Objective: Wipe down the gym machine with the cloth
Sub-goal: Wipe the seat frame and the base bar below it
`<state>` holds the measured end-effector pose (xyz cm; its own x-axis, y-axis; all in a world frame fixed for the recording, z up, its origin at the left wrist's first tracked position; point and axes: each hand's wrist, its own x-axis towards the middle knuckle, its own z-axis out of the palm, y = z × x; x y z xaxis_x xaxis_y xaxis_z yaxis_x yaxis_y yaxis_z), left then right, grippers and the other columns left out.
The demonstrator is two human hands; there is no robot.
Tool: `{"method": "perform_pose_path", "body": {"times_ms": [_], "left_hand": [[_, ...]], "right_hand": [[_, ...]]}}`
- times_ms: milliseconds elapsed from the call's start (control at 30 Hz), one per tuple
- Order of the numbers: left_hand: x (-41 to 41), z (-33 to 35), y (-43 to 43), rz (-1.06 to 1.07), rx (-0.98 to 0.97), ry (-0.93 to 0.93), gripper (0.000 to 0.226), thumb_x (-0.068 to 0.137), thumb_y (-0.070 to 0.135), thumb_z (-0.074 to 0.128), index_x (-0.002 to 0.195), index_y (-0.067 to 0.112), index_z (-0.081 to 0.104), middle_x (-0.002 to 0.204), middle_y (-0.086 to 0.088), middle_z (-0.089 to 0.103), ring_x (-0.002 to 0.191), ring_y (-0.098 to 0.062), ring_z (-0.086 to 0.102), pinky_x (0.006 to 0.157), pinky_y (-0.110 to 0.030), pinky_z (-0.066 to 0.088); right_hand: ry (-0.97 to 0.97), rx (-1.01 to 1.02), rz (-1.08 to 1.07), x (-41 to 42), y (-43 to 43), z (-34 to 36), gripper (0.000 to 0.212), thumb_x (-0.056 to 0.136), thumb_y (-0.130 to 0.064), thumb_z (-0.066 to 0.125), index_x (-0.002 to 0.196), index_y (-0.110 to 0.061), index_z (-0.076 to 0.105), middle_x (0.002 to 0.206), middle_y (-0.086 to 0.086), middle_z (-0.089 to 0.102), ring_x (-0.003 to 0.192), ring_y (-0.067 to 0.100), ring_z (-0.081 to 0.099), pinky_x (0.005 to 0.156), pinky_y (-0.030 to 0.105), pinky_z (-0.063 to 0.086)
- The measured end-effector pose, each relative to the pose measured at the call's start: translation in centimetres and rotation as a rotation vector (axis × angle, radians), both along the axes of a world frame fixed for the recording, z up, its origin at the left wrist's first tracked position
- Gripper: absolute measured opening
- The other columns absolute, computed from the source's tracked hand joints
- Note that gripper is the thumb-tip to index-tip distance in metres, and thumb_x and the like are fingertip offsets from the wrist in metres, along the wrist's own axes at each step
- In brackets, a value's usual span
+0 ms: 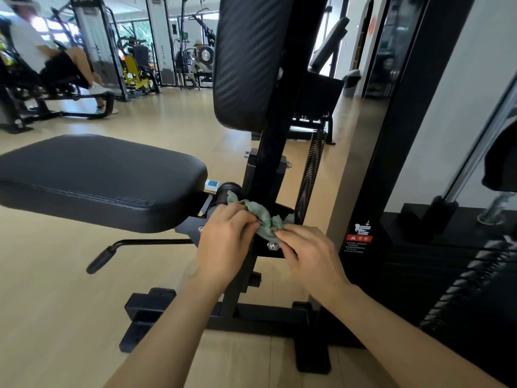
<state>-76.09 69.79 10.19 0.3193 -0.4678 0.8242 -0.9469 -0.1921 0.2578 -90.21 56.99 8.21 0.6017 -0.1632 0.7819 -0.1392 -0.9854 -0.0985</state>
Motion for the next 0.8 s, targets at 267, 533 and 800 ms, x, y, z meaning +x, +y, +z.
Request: {"method": "perform_pose_path", "body": {"times_ms": [267, 533, 800], "left_hand": [[-2.1, -4.5, 1.6, -0.042, 0.296, 0.145, 0.017, 0.08, 0.012, 0.083, 0.08, 0.014, 0.067, 0.075, 0.002, 0.066, 0.072, -0.023, 0.061, 0.058, -0.024, 0.033], [-3.3, -6.5, 0.7, 0.02, 0.345, 0.618, 0.01, 0.092, 0.026, 0.072, 0.083, 0.024, 0.067, 0.072, 0.012, 0.07, 0.071, -0.011, 0.067, 0.068, -0.036, 0.054], [-4.3, -3.9, 0.2, -0.09, -0.131, 0.671, 0.002, 0.094, 0.02, 0.071, 0.093, 0.02, 0.069, 0.085, 0.007, 0.07, 0.076, -0.006, 0.068, 0.072, -0.026, 0.057]], "right_hand": [[0.144, 0.026, -0.049, -1.8, -1.4, -2.6, 0.014, 0.08, -0.008, 0.081, 0.093, -0.011, 0.077, 0.089, 0.002, 0.066, 0.082, 0.022, 0.062, 0.071, 0.039, 0.058], [0.331, 0.562, -0.139, -2.4, -0.4, -4.4, 0.014, 0.088, -0.015, 0.073, 0.098, -0.022, 0.08, 0.09, -0.009, 0.075, 0.082, 0.007, 0.068, 0.083, 0.032, 0.058], [-0.306, 0.759, -0.11, -0.7, 1.6, -2.6, 0.023, 0.082, -0.001, 0.077, 0.101, -0.014, 0.076, 0.098, -0.003, 0.069, 0.087, 0.005, 0.067, 0.08, 0.019, 0.057]]}}
